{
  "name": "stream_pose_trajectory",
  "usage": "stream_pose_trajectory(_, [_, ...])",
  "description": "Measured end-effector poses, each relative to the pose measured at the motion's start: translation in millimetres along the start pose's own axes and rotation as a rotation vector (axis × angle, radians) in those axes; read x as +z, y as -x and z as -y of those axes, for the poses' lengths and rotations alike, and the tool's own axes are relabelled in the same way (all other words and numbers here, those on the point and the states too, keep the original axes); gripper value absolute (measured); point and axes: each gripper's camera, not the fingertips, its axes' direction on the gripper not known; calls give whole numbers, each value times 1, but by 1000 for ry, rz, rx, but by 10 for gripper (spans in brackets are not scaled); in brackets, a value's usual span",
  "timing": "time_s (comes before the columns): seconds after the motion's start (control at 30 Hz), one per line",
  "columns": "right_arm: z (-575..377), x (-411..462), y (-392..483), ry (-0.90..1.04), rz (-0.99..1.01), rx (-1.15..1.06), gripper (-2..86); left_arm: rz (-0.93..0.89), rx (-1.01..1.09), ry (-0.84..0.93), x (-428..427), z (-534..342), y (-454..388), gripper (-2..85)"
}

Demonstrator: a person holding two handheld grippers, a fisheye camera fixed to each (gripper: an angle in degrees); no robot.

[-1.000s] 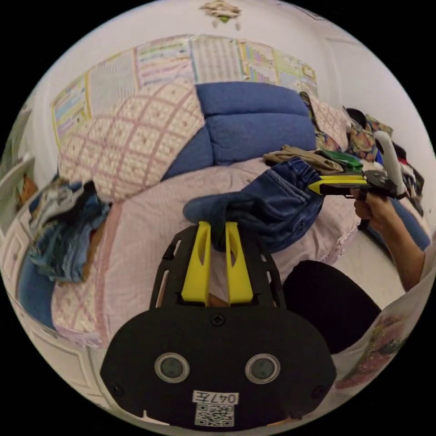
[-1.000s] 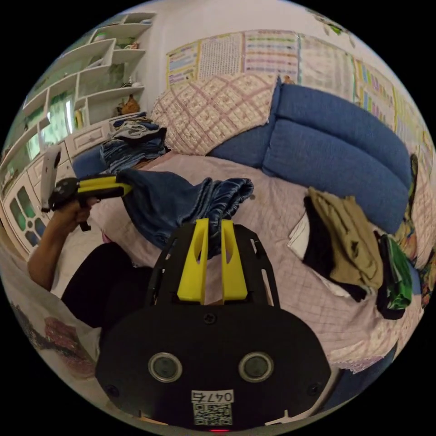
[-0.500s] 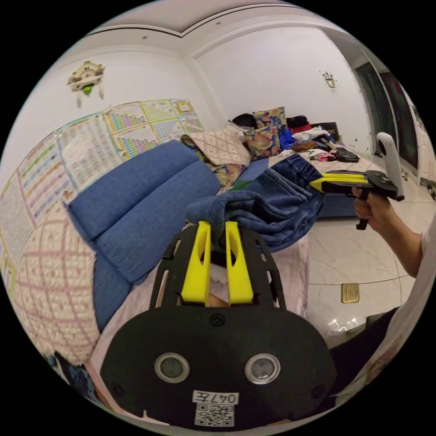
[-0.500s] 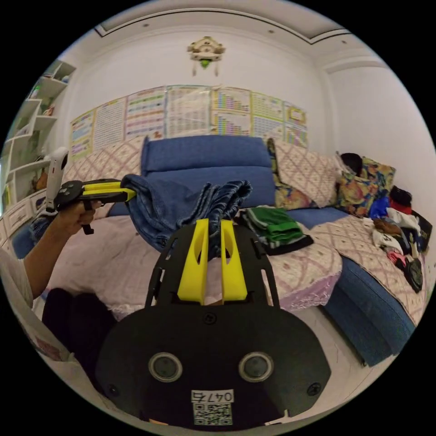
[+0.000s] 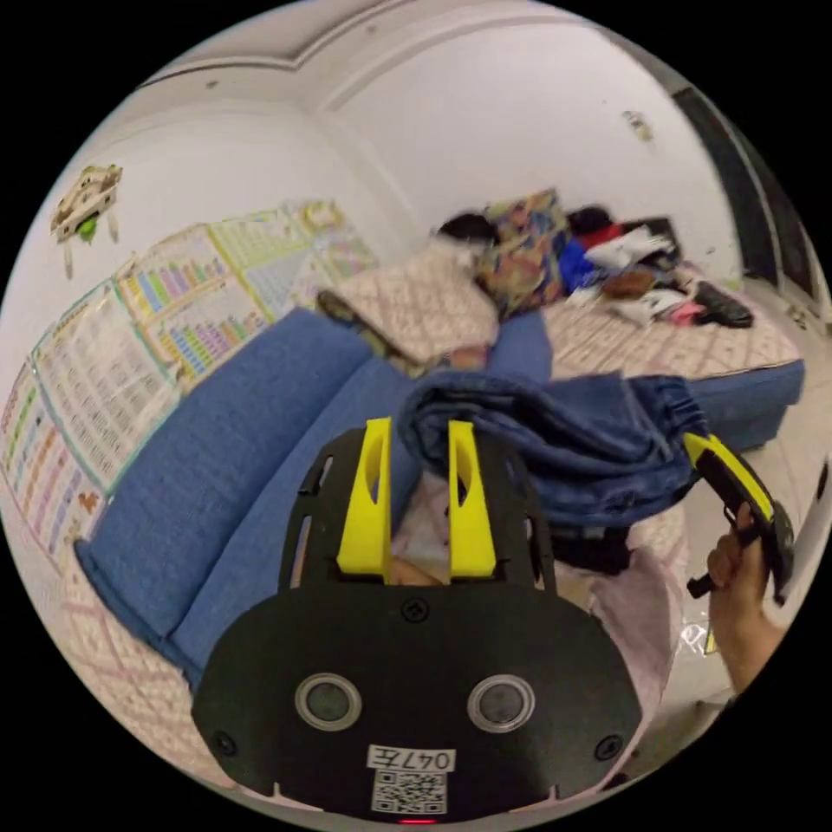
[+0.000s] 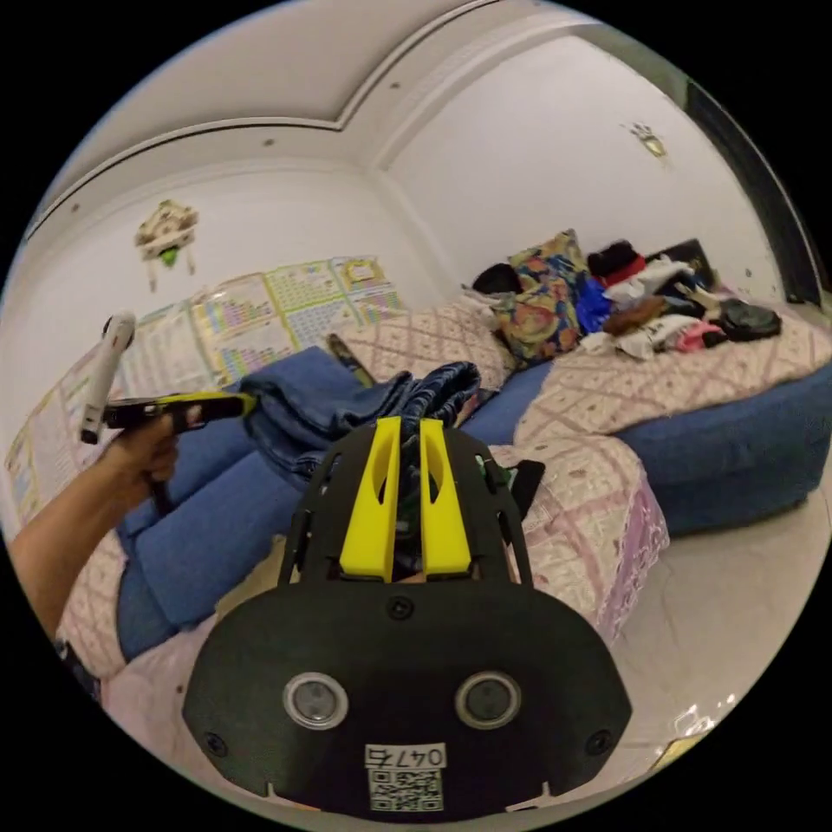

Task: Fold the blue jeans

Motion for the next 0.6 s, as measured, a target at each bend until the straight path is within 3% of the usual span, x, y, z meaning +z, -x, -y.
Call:
stream_pose_trajectory(0.1, [-49,109,-32,239,-98,86,17,-63,-62,0,6,-53,2,110])
stream_pose_trajectory(0.17, [-63,115,-40,134,-15,37,38,-91,-126,-19,-21,-124,8,107])
stream_pose_trajectory(0.27, [-57,141,-38,219,-8,30,66,-50,-194,57,-79,-218,11,97])
stream_pose_trajectory(0.43, [-64,130,-29,244,181,111,86,58,-385,209,-203,-339,19,78])
stream_pose_trajectory(0.6, [-124,86,92,268,291,-90,33,248,-498,387,-314,-392,5,67])
